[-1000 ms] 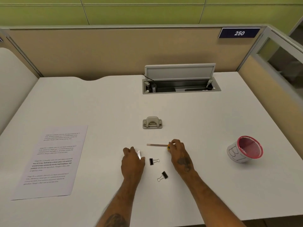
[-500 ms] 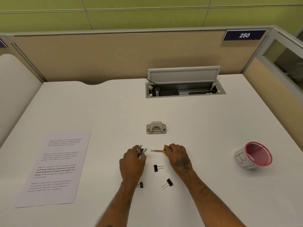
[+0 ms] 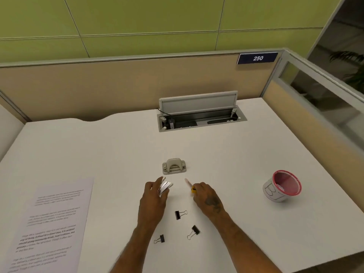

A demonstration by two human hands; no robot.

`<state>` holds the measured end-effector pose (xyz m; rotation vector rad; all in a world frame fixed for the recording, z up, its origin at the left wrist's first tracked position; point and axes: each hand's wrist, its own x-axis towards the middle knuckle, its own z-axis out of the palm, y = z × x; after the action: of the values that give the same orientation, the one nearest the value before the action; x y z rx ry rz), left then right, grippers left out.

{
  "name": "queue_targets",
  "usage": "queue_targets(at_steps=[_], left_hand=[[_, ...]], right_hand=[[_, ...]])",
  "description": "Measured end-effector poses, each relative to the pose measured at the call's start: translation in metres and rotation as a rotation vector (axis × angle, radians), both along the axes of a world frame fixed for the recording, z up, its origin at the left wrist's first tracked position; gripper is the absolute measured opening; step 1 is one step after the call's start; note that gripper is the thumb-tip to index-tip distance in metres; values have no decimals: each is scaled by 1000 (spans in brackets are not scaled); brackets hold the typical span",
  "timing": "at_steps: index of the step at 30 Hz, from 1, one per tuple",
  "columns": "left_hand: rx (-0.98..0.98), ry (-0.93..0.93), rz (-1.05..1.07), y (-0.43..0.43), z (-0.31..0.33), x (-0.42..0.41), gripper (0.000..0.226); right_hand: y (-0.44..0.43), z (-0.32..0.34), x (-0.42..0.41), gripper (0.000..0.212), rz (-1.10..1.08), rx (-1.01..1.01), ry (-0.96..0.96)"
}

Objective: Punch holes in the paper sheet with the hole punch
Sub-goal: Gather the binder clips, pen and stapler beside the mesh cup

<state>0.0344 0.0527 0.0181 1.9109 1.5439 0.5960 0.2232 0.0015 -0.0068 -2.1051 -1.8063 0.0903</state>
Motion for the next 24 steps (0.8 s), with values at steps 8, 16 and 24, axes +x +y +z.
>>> queue_targets(at_steps=[8,16,24], left_hand=[[87,-132,-163,18,21,67,35],[14,-30,-331,35,39,193,38],[-63,80,-347,54,21,293,42]], right_hand=[[-16,52,77,17,-208,146,66],[3,83,206,15,-415,80,67],[45,48,295,17,-481,-240,166]])
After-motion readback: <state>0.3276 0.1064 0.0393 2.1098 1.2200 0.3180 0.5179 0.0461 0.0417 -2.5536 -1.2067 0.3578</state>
